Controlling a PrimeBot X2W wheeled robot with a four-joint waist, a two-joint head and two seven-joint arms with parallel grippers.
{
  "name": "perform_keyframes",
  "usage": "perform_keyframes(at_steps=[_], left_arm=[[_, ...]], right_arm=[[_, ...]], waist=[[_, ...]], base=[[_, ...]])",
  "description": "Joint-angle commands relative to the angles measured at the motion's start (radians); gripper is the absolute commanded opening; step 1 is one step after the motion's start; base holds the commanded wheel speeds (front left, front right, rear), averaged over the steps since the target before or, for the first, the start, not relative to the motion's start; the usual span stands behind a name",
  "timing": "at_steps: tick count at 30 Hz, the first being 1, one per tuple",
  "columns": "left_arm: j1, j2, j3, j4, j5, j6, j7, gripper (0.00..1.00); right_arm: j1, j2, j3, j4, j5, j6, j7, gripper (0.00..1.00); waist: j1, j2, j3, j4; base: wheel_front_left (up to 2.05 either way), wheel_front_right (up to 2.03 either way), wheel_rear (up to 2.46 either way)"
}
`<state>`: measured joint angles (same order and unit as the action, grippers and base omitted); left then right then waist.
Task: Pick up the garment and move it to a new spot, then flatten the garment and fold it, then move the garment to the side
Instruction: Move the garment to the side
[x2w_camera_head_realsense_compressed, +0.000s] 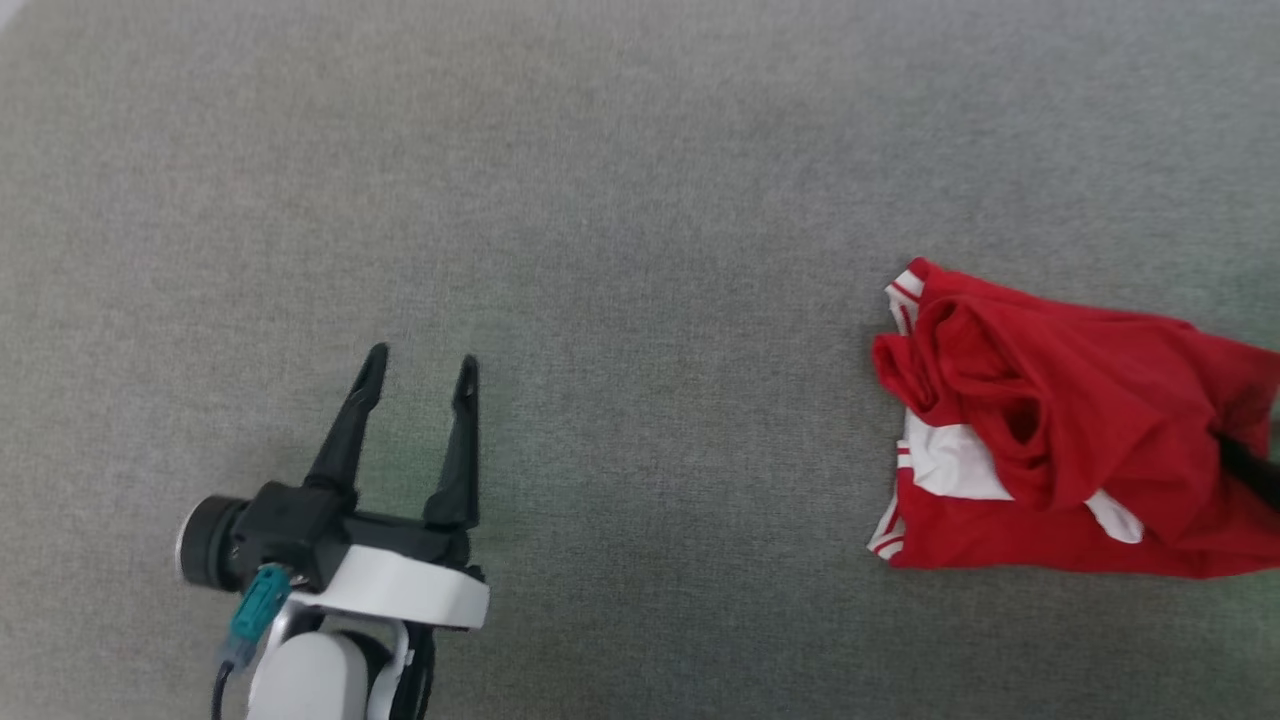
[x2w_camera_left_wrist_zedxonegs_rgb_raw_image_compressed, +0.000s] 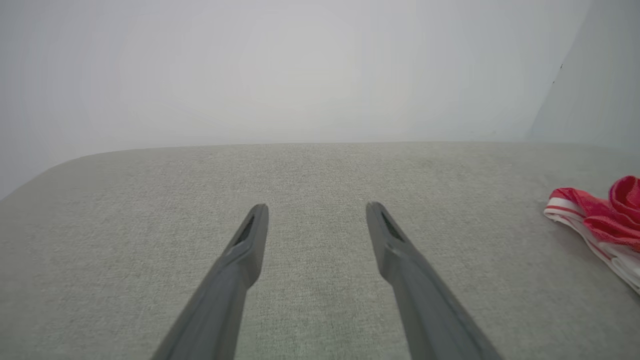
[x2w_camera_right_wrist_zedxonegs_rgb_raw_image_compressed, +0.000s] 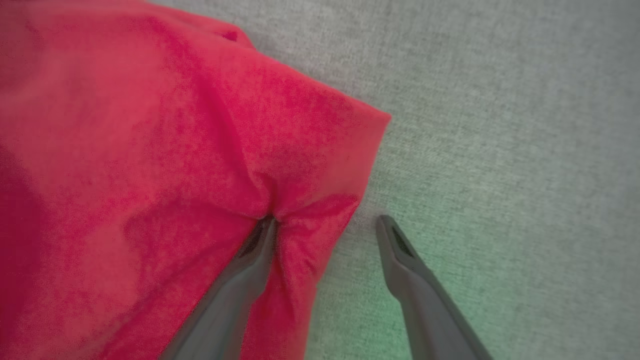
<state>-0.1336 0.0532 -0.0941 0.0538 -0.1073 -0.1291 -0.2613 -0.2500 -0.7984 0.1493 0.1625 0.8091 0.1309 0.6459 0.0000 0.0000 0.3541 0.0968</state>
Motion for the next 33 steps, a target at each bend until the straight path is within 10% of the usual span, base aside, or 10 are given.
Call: perform_keyframes(at_steps=[1,5,6,8,21,33], left_arm=[[-0.022,-0.002,-0.009,0.004,-0.005,-0.002,-0.005,1.0],[-0.049,-0.002,-0.023,0.017,-0.007,-0.002,-0.005,1.0],[-0.053,-0.002,-0.024,0.019,-0.006,-0.002,-0.005,1.0],[-0.062,-0.002,-0.026,0.024,-0.003,-0.002,-0.005,1.0],[-0.121,0.039,-0.026,-0.004,0.008,-0.002,-0.005,1.0],[-0.37,0.126,-0.101,-0.04,-0.01,-0.002,-0.005,1.0]], right_arm=[[-0.004,0.004,0.012,0.0,0.009,-0.001,0.028,1.0],[0.01,0.031,0.038,0.001,0.028,0.0,0.089,1.0],[0.015,0.035,0.043,0.0,0.026,0.0,0.096,0.56],[0.022,0.045,0.052,-0.011,0.036,0.001,0.098,0.0],[-0.021,0.001,-0.136,0.033,-0.001,-0.001,-0.139,0.0],[-0.236,-0.087,-0.297,0.373,-0.184,-0.001,-0.433,0.0]], waist=[[0.0,0.0,0.036,0.019],[0.0,0.0,0.055,0.026],[0.0,0.0,0.057,0.025],[0.0,0.0,0.06,0.02],[0.0,0.0,0.112,-0.137],[0.0,0.0,0.285,-0.201]], base=[[0.0,0.0,0.0],[0.0,0.0,0.0],[0.0,0.0,0.0],[0.0,0.0,0.0],[0.0,0.0,0.0],[0.0,0.0,0.0]])
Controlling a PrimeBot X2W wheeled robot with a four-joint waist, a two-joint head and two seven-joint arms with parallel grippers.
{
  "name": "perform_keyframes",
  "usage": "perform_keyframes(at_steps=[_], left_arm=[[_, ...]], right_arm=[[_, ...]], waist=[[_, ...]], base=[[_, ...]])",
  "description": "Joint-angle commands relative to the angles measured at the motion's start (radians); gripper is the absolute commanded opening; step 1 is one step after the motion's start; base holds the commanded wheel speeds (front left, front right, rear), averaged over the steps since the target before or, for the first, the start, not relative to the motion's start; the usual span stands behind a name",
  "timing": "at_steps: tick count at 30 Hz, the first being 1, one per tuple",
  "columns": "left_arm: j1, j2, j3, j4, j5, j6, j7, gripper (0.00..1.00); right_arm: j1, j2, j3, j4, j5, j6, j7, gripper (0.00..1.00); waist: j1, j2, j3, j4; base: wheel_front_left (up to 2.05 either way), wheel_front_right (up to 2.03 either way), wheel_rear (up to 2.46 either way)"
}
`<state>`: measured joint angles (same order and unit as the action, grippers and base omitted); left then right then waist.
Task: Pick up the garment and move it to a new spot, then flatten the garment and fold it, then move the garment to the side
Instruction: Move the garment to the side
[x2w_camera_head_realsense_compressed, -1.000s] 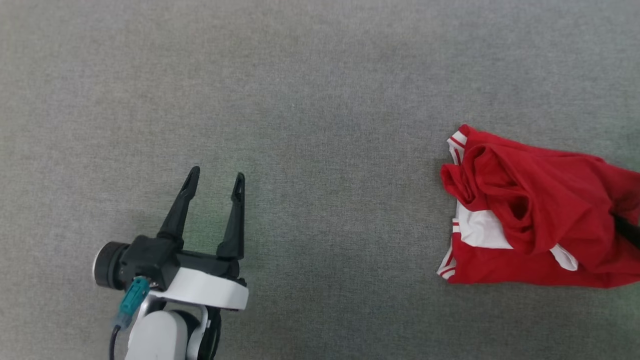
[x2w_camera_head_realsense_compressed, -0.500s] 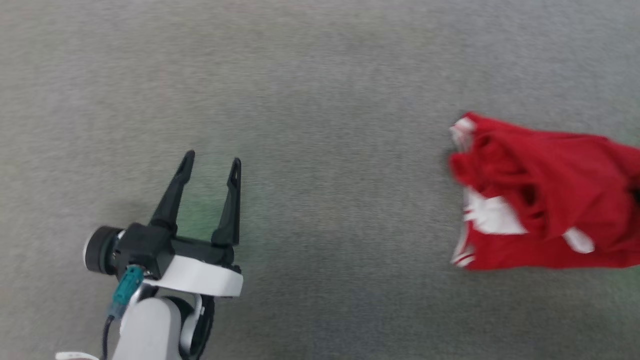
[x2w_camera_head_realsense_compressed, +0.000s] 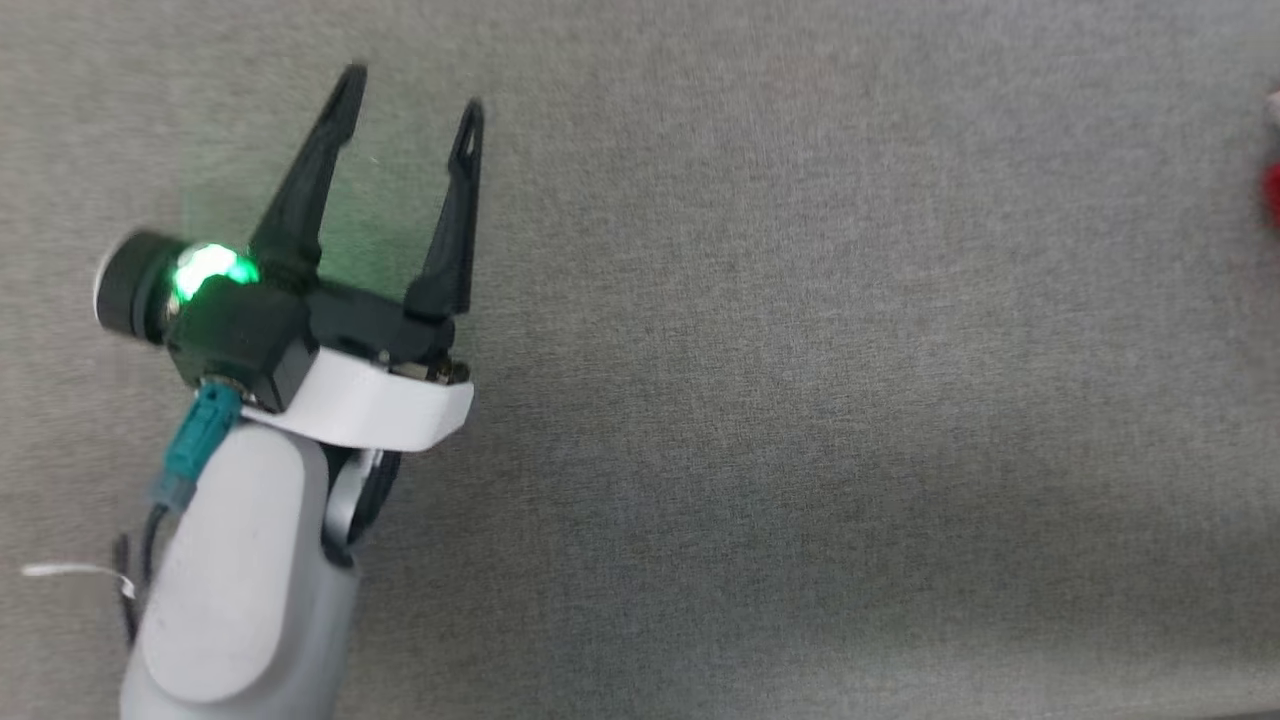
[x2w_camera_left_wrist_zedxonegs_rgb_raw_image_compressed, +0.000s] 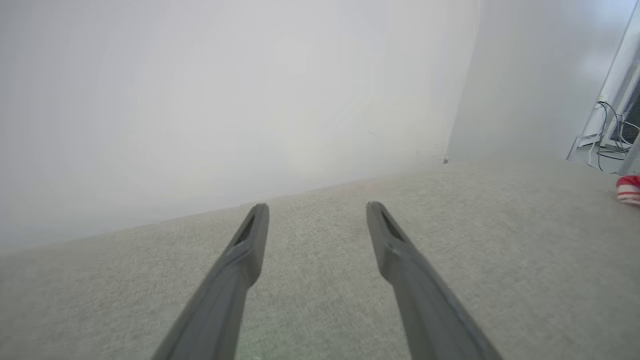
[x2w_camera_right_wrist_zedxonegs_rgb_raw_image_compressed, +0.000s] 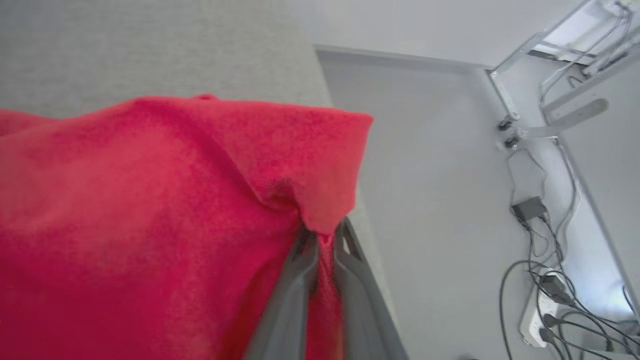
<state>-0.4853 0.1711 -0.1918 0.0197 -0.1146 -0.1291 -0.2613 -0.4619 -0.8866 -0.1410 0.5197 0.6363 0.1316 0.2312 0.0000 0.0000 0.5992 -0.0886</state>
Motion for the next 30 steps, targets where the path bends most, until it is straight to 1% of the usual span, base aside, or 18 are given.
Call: perform_keyframes(at_steps=[1,5,8,11,12,15,16,17,18,21,24,30], left_arm=[[-0.036,0.014,-0.007,-0.01,-0.002,-0.002,-0.005,1.0],[-0.088,0.028,-0.021,-0.025,0.001,-0.002,-0.005,1.0],[-0.105,0.034,-0.026,-0.035,0.004,-0.002,-0.005,1.0],[-0.105,0.035,-0.022,-0.037,0.007,-0.002,-0.005,1.0],[-0.105,0.035,-0.022,-0.037,0.007,-0.002,-0.005,1.0],[-0.094,0.035,-0.014,-0.035,0.01,-0.002,-0.005,1.0],[-0.089,0.035,-0.011,-0.033,0.011,-0.002,-0.005,1.0],[-0.083,0.033,-0.007,-0.03,0.011,-0.002,-0.004,1.0],[-0.078,0.031,-0.003,-0.026,0.01,-0.002,-0.004,1.0],[-0.056,0.025,0.012,-0.013,0.006,-0.002,-0.004,1.0],[-0.018,0.015,0.036,-0.001,-0.001,-0.002,-0.004,1.0],[0.084,-0.019,0.067,0.026,-0.015,-0.002,-0.004,1.0]], right_arm=[[-0.047,-0.002,-0.015,0.049,-0.035,-0.002,-0.044,0.0],[-0.154,-0.005,-0.055,0.186,-0.119,-0.002,-0.141,0.0],[-0.223,0.009,-0.059,0.277,-0.179,-0.002,-0.203,0.0],[-0.289,0.036,-0.047,0.35,-0.219,-0.002,-0.251,0.0],[-0.289,0.036,-0.047,0.35,-0.219,-0.002,-0.251,0.0],[-0.34,0.051,-0.033,0.409,-0.255,-0.002,-0.296,0.0],[-0.356,0.06,-0.028,0.425,-0.269,-0.002,-0.313,0.22],[-0.366,0.068,-0.024,0.44,-0.28,-0.002,-0.328,0.49],[-0.374,0.072,-0.016,0.451,-0.291,-0.002,-0.341,1.0],[-0.392,0.094,0.023,0.469,-0.315,-0.002,-0.382,1.0],[-0.382,0.141,0.103,0.459,-0.334,-0.002,-0.402,1.0],[-0.329,0.219,0.25,0.416,-0.281,-0.001,-0.411,1.0]], waist=[[0.0,0.0,0.052,-0.017],[0.0,0.0,0.091,-0.012],[0.0,0.0,0.111,-0.008],[0.0,0.0,0.122,-0.006],[0.0,0.0,0.122,-0.006],[0.0,0.0,0.124,-0.007],[0.0,0.0,0.121,-0.007],[0.0,0.0,0.116,-0.006],[0.0,0.0,0.108,-0.004],[0.0,0.0,0.073,-0.002],[0.0,0.0,0.019,-0.006],[0.0,0.0,-0.106,0.009]], base=[[0.0,0.0,0.0],[0.0,0.0,0.0],[0.0,0.0,0.0],[0.0,0.0,0.0],[0.0,0.0,0.0],[0.0,0.0,0.0],[0.0,0.0,0.0],[0.0,0.0,0.0],[0.0,0.0,0.0],[0.0,0.0,0.0],[0.0,0.0,0.0],[0.0,0.0,0.0]])
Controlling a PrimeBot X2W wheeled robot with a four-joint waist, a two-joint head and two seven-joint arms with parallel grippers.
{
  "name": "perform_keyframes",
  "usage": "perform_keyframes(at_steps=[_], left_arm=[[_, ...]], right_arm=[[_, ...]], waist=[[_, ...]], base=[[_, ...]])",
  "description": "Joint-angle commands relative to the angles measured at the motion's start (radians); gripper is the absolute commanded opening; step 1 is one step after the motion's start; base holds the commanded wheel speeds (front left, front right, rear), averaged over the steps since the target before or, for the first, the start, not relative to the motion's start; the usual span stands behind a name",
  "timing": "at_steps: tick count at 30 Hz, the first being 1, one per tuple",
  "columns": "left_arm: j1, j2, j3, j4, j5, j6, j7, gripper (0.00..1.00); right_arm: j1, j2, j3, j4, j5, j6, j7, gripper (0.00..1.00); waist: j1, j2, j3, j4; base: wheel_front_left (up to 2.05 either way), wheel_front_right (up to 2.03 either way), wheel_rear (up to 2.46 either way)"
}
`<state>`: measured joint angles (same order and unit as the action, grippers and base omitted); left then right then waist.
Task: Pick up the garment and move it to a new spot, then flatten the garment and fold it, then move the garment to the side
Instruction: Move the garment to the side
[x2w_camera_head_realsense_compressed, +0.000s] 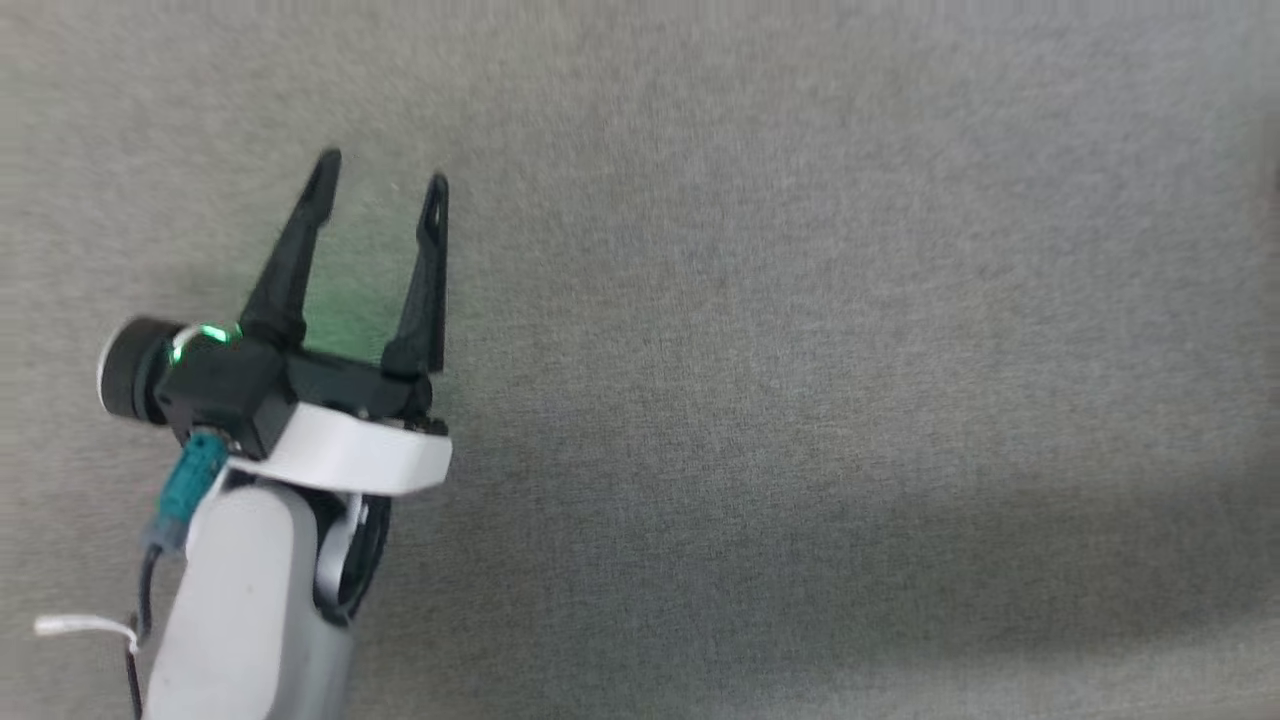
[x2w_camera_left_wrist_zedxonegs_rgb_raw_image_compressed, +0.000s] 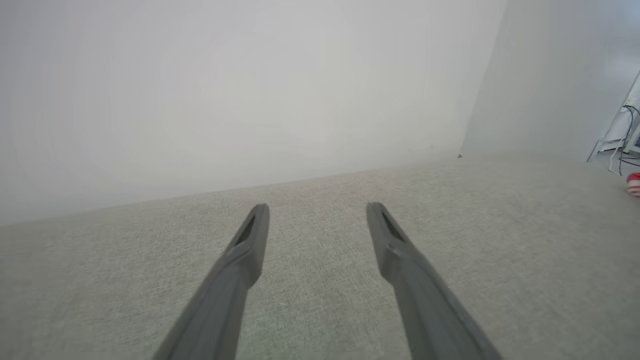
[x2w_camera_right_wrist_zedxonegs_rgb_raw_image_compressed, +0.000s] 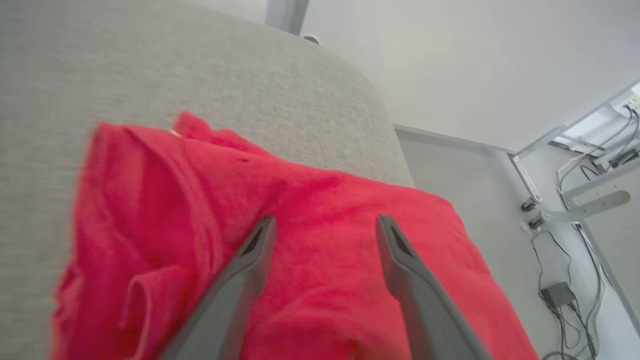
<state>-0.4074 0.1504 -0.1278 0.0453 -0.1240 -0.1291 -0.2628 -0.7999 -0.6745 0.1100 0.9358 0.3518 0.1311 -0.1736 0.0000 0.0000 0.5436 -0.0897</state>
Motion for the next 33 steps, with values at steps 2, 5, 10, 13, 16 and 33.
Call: perform_keyframes(at_steps=[2,5,10,13,16,33], left_arm=[[0.058,-0.012,0.008,0.009,-0.015,-0.002,-0.002,1.0],[0.104,-0.024,0.016,0.015,-0.026,-0.002,-0.002,1.0],[0.186,-0.038,0.034,0.029,-0.027,-0.002,-0.002,1.0],[0.239,-0.037,0.058,0.051,-0.03,-0.002,-0.002,1.0],[0.282,-0.034,0.079,0.076,-0.033,-0.002,-0.002,1.0],[0.454,-0.03,0.123,0.089,-0.044,-0.002,-0.002,1.0]], right_arm=[[0.048,0.022,0.046,-0.041,0.04,-0.001,-0.02,1.0],[0.1,0.043,0.086,-0.096,0.083,-0.001,-0.032,1.0],[0.188,0.074,0.15,-0.206,0.14,-0.001,-0.034,1.0],[0.239,0.092,0.18,-0.266,0.157,-0.001,-0.039,1.0],[0.283,0.106,0.199,-0.318,0.169,-0.001,-0.051,1.0],[0.622,0.213,0.015,-0.594,0.136,-0.001,-0.091,1.0]], waist=[[0.0,0.0,-0.114,0.028],[0.0,0.0,-0.173,0.049],[0.0,0.0,-0.264,0.081],[0.0,0.0,-0.312,0.095],[0.0,0.0,-0.352,0.108],[0.0,0.0,-0.48,0.15]], base=[[0.0,0.0,0.0],[0.0,0.0,0.0],[0.0,0.0,0.0],[0.0,0.0,0.0],[0.0,0.0,0.0],[0.0,0.0,0.0]])
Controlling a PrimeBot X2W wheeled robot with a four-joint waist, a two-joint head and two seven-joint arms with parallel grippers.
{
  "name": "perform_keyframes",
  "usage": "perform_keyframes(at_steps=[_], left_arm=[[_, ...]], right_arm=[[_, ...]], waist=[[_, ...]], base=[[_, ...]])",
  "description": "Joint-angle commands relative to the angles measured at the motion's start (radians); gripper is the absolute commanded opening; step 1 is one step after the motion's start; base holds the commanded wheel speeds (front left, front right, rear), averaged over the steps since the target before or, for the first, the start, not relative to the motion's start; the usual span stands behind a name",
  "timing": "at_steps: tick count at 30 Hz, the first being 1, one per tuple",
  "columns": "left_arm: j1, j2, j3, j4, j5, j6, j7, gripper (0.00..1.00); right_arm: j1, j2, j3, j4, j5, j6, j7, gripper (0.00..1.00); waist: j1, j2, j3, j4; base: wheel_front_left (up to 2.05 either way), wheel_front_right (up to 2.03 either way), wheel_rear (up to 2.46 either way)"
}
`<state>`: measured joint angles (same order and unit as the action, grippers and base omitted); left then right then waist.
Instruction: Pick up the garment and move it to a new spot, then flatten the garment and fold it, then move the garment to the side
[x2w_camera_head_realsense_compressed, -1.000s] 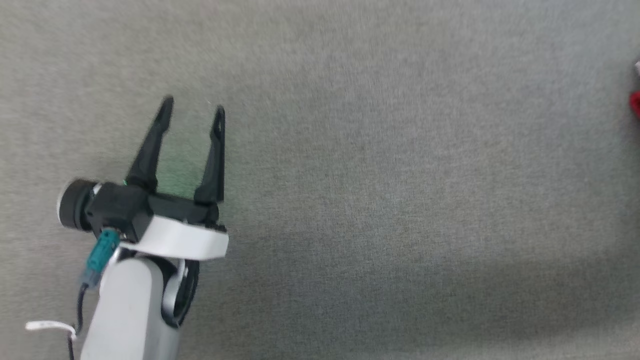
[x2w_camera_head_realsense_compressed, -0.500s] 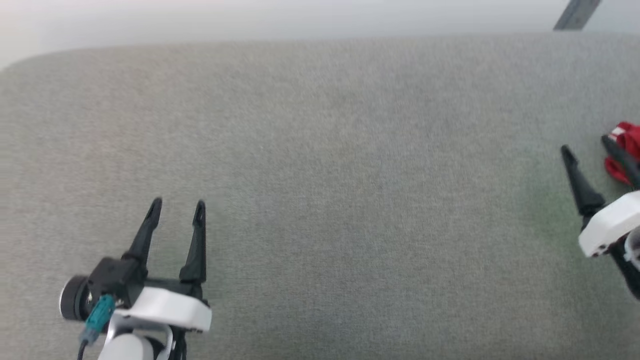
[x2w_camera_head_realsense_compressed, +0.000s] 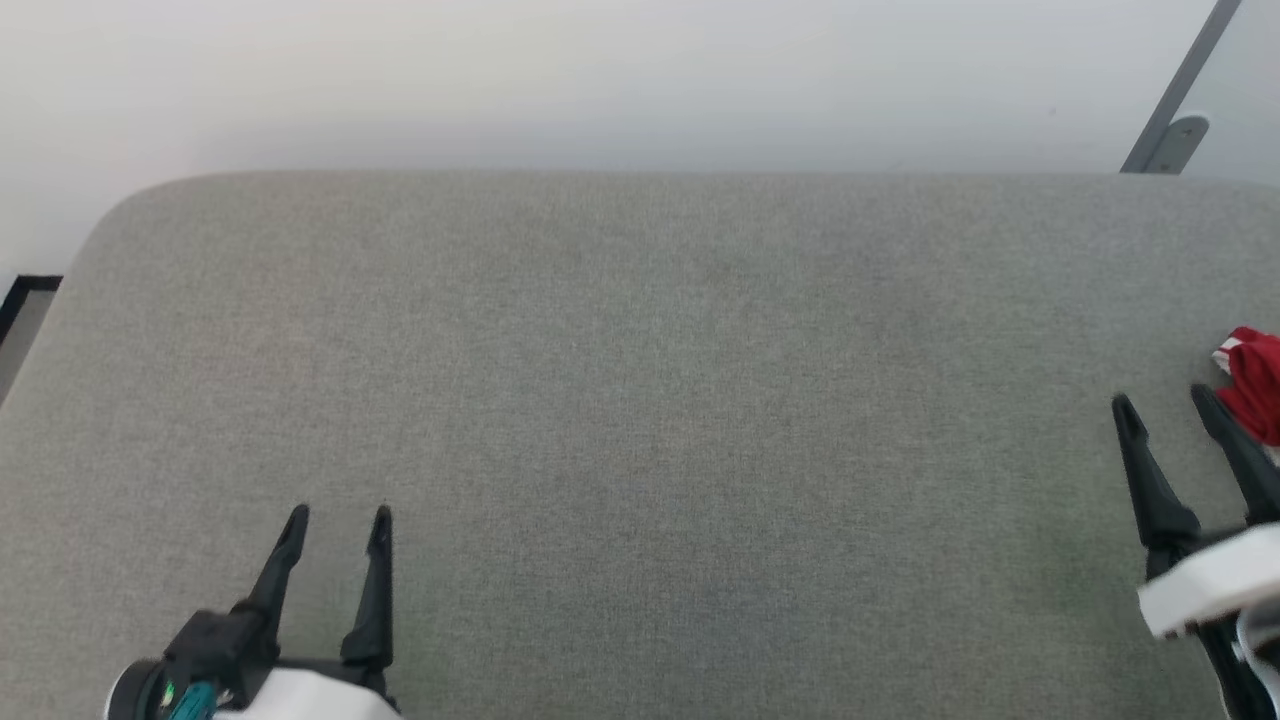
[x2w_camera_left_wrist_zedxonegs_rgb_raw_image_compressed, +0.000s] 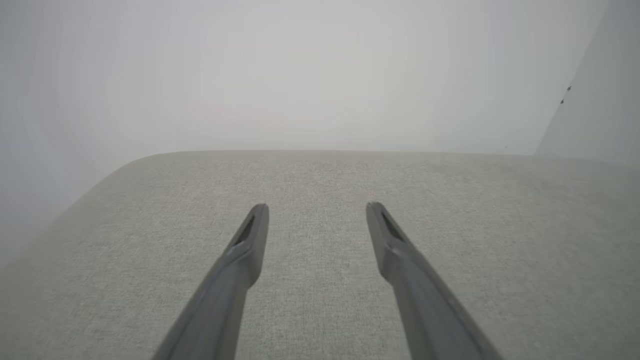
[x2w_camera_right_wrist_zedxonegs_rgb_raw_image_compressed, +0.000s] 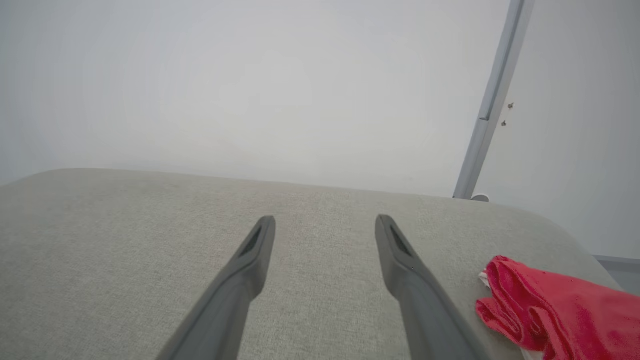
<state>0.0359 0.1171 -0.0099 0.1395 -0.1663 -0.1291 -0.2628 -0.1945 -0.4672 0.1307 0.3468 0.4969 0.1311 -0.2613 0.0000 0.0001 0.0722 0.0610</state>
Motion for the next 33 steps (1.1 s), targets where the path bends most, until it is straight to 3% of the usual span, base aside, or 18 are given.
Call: perform_keyframes(at_steps=[1,15,33], left_arm=[[0.023,0.003,0.009,-0.01,-0.003,-0.002,-0.002,1.0],[0.127,-0.011,0.067,-0.129,0.01,-0.002,-0.002,1.0],[0.111,-0.02,0.044,-0.129,-0.008,-0.002,-0.002,1.0]], right_arm=[[0.04,0.015,-0.026,-0.027,-0.013,-0.001,-0.004,1.0],[0.246,0.114,-0.213,-0.209,-0.054,-0.001,-0.004,1.0],[0.254,0.146,-0.239,-0.262,-0.063,-0.001,0.011,1.0]], waist=[[0.0,-0.0001,-0.016,-0.003],[0.0,-0.0001,-0.038,-0.019],[0.0,-0.0001,-0.022,0.002]], base=[[0.0,0.0,0.0],[0.0,0.0,0.0],[0.0,0.0,0.0]])
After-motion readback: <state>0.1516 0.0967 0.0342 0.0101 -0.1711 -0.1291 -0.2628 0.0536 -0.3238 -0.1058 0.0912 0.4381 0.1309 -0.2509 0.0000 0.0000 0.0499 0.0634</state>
